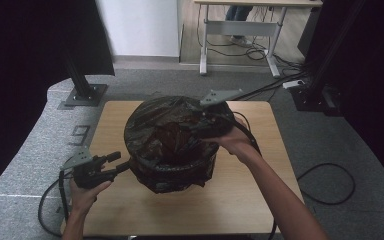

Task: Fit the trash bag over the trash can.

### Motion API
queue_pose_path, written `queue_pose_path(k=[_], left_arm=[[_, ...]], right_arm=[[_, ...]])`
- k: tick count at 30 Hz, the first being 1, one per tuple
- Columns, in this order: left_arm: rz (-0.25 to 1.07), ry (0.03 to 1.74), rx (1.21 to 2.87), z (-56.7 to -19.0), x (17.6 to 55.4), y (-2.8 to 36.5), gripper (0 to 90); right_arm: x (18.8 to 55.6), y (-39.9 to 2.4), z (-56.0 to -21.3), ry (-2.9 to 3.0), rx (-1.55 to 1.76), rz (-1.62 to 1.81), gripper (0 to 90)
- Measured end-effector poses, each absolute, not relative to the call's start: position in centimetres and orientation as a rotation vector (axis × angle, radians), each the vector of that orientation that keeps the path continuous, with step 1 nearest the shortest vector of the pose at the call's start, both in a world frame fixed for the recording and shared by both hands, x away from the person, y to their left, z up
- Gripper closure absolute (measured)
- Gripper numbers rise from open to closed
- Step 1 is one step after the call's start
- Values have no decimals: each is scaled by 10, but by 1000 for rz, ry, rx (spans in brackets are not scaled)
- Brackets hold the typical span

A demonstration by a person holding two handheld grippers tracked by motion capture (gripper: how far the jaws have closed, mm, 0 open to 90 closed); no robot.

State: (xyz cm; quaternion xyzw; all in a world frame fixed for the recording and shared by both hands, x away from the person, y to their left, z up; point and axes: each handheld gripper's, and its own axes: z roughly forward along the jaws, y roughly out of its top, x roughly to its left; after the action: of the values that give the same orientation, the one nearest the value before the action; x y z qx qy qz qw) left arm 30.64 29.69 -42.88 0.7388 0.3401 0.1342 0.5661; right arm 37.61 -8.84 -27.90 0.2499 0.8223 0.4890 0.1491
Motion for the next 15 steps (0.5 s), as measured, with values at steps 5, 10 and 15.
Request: queue_pose_path(k=[5, 10, 15], left_arm=[[319, 799, 1743, -428, 307, 298, 397], [323, 801, 1752, -429, 307, 297, 398], [317, 802, 1750, -430, 308, 297, 399]], right_arm=[[407, -71, -285, 2408, 804, 1390, 385], [422, -53, -294, 2470, 823, 1314, 393], [427, -45, -296, 2478, 811, 1304, 405]])
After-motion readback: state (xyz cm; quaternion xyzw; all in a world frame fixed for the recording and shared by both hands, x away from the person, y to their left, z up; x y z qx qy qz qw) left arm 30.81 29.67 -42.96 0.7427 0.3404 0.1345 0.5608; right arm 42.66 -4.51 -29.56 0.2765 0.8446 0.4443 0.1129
